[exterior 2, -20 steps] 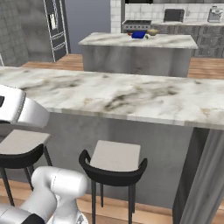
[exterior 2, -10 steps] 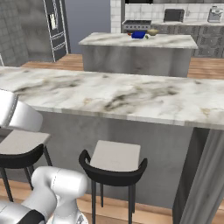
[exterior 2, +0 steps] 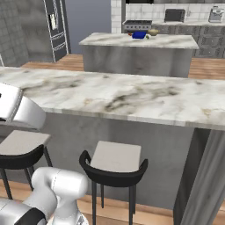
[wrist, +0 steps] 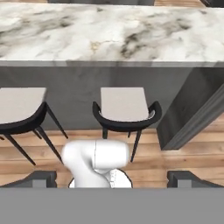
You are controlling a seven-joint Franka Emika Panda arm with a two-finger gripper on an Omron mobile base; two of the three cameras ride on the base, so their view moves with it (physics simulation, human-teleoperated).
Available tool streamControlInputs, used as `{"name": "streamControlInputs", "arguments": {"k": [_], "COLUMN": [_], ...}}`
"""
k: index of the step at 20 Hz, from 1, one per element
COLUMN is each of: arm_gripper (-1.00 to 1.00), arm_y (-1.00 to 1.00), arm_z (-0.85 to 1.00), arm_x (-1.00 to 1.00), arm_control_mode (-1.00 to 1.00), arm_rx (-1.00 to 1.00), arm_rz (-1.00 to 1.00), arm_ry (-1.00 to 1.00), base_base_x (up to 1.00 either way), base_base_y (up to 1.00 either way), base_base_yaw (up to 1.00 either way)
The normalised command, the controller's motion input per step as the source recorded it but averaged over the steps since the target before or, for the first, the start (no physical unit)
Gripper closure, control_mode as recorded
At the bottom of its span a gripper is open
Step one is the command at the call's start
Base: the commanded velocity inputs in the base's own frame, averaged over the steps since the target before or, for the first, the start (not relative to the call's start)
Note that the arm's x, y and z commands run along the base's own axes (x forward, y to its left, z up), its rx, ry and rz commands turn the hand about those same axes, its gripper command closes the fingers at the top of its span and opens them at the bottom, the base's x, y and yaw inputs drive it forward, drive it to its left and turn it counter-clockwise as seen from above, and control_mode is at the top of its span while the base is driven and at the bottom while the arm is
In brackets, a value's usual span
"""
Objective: Place the two vegetables and bowl onto the tray for setting up a vegetable dip station.
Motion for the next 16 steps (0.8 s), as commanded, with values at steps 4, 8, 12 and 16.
{"name": "streamControlInputs", "arguments": {"k": [4,8,12,16], "arm_gripper": [-1.00,-1.00,-1.00,-1.00], "arm_y": [0.00,0.00,0.00,0.00], "arm_z": [-0.16,-0.39,-0.68,-0.51], "arm_x": [0.33,0.29,0.14,0.19], "arm_control_mode": [-1.00,-1.00,-1.00,-1.00], "arm_rx": [0.00,0.00,0.02,0.03], "arm_rz": [0.00,0.00,0.00,0.00], "arm_ry": [0.10,0.13,0.12,0.09], "base_base_x": [0.00,0.00,0.00,0.00], "base_base_y": [0.00,0.00,0.00,0.00], "base_base_yaw": [0.00,0.00,0.00,0.00]}}
